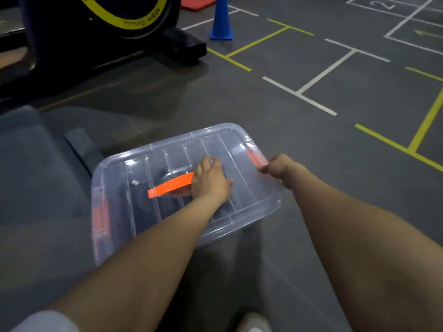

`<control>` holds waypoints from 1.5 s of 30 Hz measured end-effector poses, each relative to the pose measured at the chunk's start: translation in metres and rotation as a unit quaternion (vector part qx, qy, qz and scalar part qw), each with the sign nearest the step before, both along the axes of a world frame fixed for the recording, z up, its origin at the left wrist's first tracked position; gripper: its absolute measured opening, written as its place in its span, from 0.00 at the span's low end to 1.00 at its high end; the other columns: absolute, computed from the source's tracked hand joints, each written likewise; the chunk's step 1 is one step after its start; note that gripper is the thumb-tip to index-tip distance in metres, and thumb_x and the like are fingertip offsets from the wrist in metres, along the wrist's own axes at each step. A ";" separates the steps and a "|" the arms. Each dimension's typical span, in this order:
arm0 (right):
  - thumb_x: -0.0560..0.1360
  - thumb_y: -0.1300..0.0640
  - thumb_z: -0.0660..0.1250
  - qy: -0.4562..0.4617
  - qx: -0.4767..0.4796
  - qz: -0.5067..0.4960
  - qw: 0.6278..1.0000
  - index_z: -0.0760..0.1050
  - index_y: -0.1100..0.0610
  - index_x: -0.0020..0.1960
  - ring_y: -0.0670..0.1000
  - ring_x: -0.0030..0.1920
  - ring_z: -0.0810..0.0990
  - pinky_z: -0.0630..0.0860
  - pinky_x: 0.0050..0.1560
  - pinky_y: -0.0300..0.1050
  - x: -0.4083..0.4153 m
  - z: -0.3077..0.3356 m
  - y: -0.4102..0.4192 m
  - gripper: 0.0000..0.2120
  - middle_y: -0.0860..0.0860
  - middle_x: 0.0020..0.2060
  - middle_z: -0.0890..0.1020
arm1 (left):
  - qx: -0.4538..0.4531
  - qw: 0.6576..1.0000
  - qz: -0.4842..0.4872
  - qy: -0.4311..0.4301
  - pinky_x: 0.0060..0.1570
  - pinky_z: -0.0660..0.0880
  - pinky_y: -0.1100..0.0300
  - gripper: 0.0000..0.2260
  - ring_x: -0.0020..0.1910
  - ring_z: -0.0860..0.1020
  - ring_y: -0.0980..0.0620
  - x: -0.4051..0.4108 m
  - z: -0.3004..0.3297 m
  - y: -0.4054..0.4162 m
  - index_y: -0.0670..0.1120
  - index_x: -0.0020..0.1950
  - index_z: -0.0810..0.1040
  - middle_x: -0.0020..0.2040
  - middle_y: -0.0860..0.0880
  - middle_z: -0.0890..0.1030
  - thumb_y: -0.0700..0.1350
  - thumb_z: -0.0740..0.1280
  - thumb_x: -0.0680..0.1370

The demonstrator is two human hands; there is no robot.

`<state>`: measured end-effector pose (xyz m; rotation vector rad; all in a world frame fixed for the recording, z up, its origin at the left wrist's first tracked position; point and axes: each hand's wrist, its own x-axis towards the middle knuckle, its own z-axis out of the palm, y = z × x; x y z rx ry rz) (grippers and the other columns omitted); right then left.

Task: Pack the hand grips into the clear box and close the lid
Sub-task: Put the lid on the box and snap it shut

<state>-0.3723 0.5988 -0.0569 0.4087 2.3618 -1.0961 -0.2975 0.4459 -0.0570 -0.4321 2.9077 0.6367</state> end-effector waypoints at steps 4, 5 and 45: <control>0.71 0.55 0.72 -0.065 -0.087 -0.038 0.993 0.68 0.63 0.67 0.58 0.53 0.80 0.77 0.55 0.52 0.000 -0.005 0.012 0.29 0.59 0.60 0.79 | -0.017 0.993 -0.067 -0.100 0.77 0.46 0.51 0.34 0.78 0.45 0.46 -0.018 -0.007 0.009 0.48 0.77 0.48 0.79 0.48 0.45 0.55 0.62 0.78; 0.70 0.55 0.73 -0.080 -0.115 -0.055 0.989 0.67 0.62 0.68 0.58 0.54 0.81 0.77 0.58 0.54 0.000 -0.008 0.014 0.30 0.58 0.59 0.80 | -0.018 0.991 -0.075 -0.113 0.77 0.45 0.50 0.35 0.78 0.44 0.45 -0.020 -0.009 0.008 0.48 0.78 0.47 0.79 0.49 0.43 0.56 0.61 0.78; 0.73 0.48 0.68 0.150 0.215 0.466 0.845 0.66 0.54 0.70 0.63 0.69 0.65 0.63 0.71 0.50 0.099 0.018 -0.221 0.29 0.59 0.69 0.64 | -0.009 0.984 0.175 -0.039 0.69 0.64 0.51 0.21 0.69 0.64 0.41 0.114 0.015 -0.194 0.41 0.68 0.65 0.69 0.41 0.65 0.47 0.62 0.78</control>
